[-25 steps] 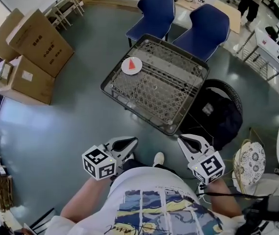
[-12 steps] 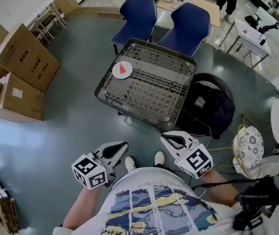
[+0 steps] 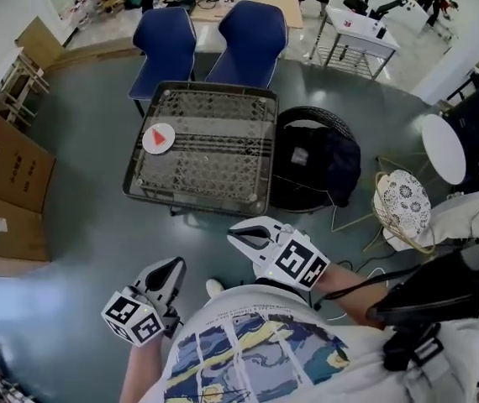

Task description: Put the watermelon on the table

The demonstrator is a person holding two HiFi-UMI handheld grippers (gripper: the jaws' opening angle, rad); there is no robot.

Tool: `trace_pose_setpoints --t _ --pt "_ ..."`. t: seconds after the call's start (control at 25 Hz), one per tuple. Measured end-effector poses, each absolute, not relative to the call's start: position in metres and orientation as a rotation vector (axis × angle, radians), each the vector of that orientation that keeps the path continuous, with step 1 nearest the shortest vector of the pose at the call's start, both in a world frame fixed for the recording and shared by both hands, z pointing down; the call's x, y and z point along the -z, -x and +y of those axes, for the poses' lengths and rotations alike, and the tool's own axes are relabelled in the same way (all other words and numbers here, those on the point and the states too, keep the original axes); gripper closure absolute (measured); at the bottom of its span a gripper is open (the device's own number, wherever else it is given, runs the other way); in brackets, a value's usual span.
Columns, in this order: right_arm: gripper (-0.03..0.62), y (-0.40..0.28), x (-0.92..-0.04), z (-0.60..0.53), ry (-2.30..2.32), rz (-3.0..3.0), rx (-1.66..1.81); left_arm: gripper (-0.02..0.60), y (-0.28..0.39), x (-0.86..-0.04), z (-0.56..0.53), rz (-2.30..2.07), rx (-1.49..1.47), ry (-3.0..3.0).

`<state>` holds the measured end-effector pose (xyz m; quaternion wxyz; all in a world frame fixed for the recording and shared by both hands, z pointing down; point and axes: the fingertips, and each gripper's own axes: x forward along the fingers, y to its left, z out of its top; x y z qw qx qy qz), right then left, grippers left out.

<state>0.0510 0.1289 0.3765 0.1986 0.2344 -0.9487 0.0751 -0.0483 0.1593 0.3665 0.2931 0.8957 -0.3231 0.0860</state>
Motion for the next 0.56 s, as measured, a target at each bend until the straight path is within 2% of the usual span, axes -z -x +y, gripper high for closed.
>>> trace_pose_setpoints --t 0.56 --pt "0.585 -0.013 -0.378 0.144 -0.659 -2.650 -0.209 0.572 0.083 -0.372 0.173 -0.846 -0.237 -2.387"
